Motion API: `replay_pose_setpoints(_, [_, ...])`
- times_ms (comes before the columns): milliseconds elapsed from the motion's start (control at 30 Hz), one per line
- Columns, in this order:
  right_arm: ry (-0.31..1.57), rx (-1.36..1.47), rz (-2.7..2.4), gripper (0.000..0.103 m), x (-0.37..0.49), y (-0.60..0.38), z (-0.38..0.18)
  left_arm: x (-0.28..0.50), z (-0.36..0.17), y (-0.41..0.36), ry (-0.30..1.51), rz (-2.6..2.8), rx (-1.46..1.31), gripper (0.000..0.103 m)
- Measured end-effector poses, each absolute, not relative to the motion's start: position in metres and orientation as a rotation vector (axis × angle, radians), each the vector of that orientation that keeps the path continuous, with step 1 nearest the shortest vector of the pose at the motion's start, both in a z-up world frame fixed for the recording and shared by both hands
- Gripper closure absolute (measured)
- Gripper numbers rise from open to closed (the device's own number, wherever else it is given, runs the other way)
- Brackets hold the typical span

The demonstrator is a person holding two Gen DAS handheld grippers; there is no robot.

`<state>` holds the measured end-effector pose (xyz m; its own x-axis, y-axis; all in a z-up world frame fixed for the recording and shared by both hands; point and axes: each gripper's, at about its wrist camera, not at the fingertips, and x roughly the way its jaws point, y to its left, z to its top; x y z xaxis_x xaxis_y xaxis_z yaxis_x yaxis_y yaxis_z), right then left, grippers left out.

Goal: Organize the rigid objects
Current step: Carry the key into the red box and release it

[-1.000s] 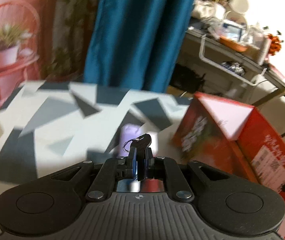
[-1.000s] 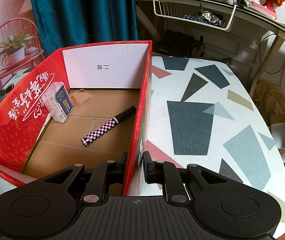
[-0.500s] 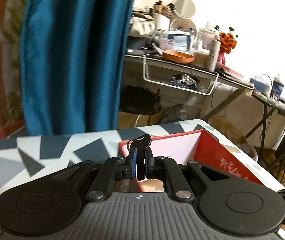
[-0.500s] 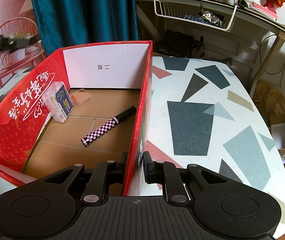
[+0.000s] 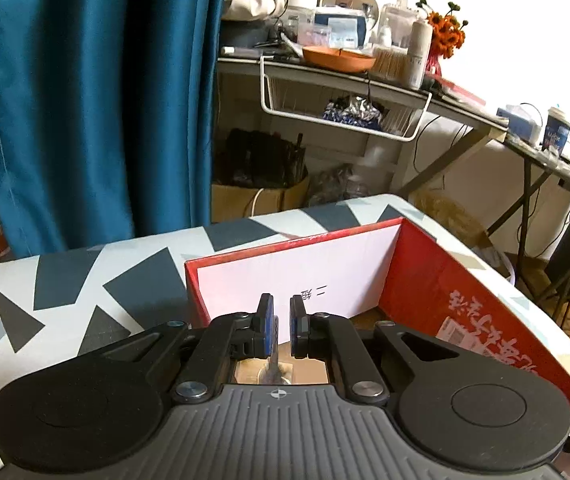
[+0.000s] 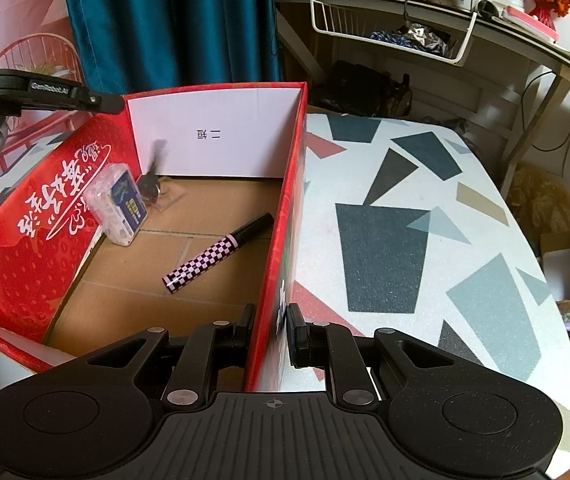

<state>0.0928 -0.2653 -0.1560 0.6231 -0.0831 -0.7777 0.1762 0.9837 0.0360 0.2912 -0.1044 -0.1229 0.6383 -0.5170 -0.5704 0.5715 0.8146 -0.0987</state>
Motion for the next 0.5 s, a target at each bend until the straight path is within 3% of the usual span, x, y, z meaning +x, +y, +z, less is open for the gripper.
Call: replay_pose_setpoints(500, [0.884, 0.118, -0.151, 0.088, 0.093, -0.266, -0.156, 0.273, -0.101, -0.046, 0.592, -0.544, 0.001, 0.093])
